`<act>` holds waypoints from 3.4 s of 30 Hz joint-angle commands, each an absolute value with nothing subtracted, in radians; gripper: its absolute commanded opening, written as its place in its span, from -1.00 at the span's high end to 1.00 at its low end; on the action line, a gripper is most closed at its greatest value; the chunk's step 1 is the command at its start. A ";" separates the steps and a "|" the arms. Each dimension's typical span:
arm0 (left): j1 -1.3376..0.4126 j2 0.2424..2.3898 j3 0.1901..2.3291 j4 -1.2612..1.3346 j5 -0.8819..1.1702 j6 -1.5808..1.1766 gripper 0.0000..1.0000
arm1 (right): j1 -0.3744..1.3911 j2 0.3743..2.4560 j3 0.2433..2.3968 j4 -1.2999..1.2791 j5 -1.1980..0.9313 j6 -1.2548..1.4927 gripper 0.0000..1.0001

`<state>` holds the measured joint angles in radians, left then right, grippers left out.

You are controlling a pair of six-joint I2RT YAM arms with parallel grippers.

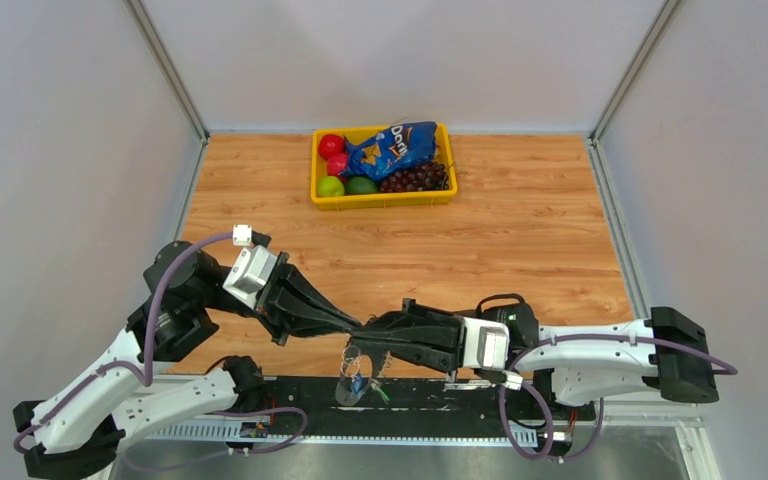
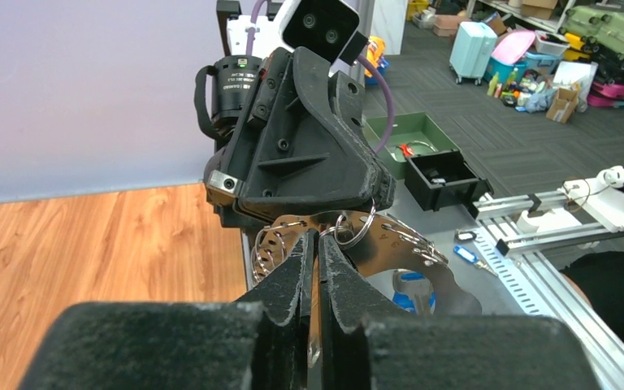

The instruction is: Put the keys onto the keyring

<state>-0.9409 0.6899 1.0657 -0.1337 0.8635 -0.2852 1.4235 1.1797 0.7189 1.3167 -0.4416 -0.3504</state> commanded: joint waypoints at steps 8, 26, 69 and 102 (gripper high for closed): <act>-0.938 0.659 1.061 -0.159 0.788 -0.268 0.36 | 1.425 1.104 0.677 1.312 -0.378 -0.350 1.00; -0.937 0.617 1.072 -0.164 0.695 -0.231 -0.39 | 1.425 1.077 0.672 1.333 -0.379 -0.276 1.00; -0.937 0.590 0.970 0.058 0.746 -0.292 0.22 | 1.425 1.180 0.745 1.451 -0.264 -0.138 1.00; -0.939 0.592 0.960 0.086 0.756 -0.303 0.45 | 1.425 1.220 0.778 1.478 -0.252 -0.144 1.00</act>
